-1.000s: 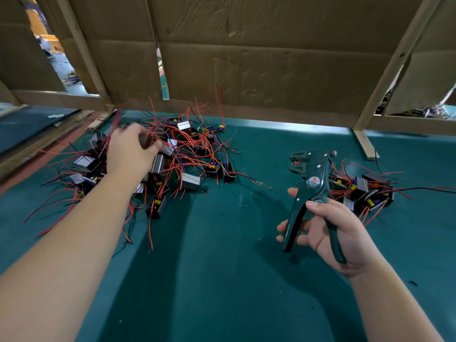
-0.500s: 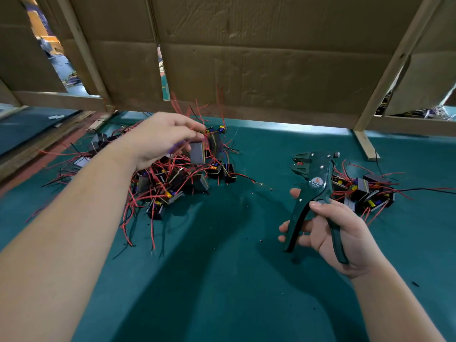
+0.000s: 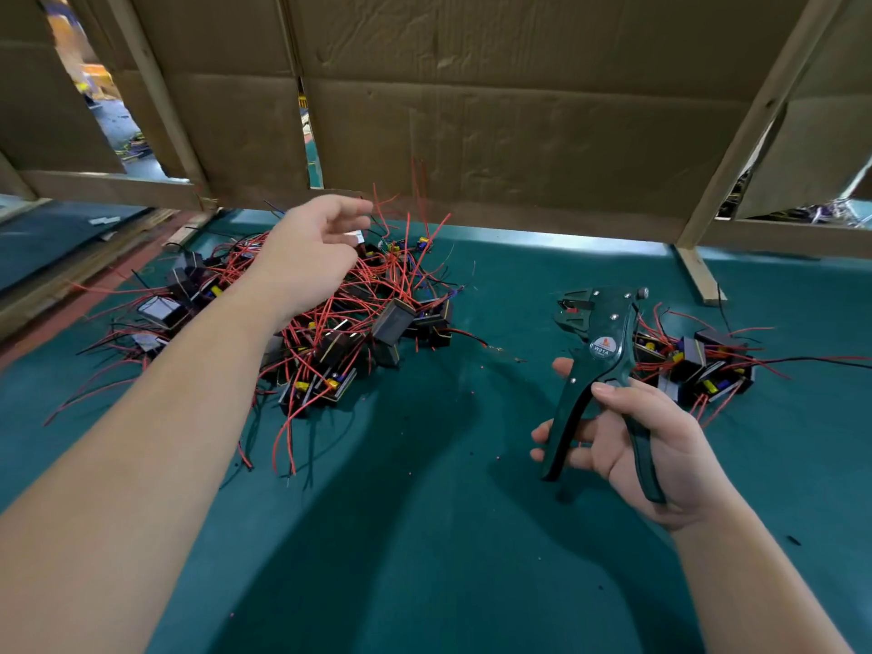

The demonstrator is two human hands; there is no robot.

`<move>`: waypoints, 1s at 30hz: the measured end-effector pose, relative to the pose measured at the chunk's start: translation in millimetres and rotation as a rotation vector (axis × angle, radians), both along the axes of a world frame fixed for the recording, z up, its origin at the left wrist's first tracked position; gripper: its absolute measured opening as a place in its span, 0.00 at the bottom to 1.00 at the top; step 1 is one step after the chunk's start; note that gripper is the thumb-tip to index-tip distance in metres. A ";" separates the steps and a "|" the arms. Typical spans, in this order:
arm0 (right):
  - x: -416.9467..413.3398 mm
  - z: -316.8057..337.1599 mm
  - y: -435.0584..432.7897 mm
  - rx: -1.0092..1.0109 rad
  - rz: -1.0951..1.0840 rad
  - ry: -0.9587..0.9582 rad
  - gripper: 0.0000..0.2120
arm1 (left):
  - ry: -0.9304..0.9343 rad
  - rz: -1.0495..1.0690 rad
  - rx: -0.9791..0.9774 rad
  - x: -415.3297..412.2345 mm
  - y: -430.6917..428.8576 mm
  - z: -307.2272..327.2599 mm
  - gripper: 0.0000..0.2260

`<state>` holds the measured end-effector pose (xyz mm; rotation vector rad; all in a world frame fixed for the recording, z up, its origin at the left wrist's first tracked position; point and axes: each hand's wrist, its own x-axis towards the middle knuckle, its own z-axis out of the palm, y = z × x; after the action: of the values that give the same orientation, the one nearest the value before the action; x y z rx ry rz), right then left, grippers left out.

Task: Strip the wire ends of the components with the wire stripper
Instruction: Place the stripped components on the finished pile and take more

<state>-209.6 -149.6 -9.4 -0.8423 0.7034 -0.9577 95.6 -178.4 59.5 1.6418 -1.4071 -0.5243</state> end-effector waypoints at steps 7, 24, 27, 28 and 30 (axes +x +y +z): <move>-1.2 -3.5 -1.6 0.010 0.014 -0.001 0.18 | -0.563 -0.053 0.148 -17.3 16.5 -1.0 0.26; -0.7 -3.4 -0.7 -0.012 0.038 0.011 0.17 | 0.260 0.006 -0.361 -69.1 7.6 37.8 0.10; -1.0 -4.2 -1.0 -0.007 0.036 0.014 0.18 | -0.270 -0.040 -0.081 -86.0 -9.2 13.2 0.11; -0.9 -4.8 -1.3 0.001 0.033 0.015 0.19 | -0.447 -0.085 -0.013 -91.5 -13.1 0.6 0.12; -0.9 -5.6 -2.1 0.004 0.036 0.019 0.21 | -0.602 -0.249 0.144 -102.1 -17.6 -24.0 0.14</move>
<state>-210.4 -151.7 -15.1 -0.8590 0.7041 -0.9166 -6.5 -196.0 35.5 1.8380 -2.0721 -0.2774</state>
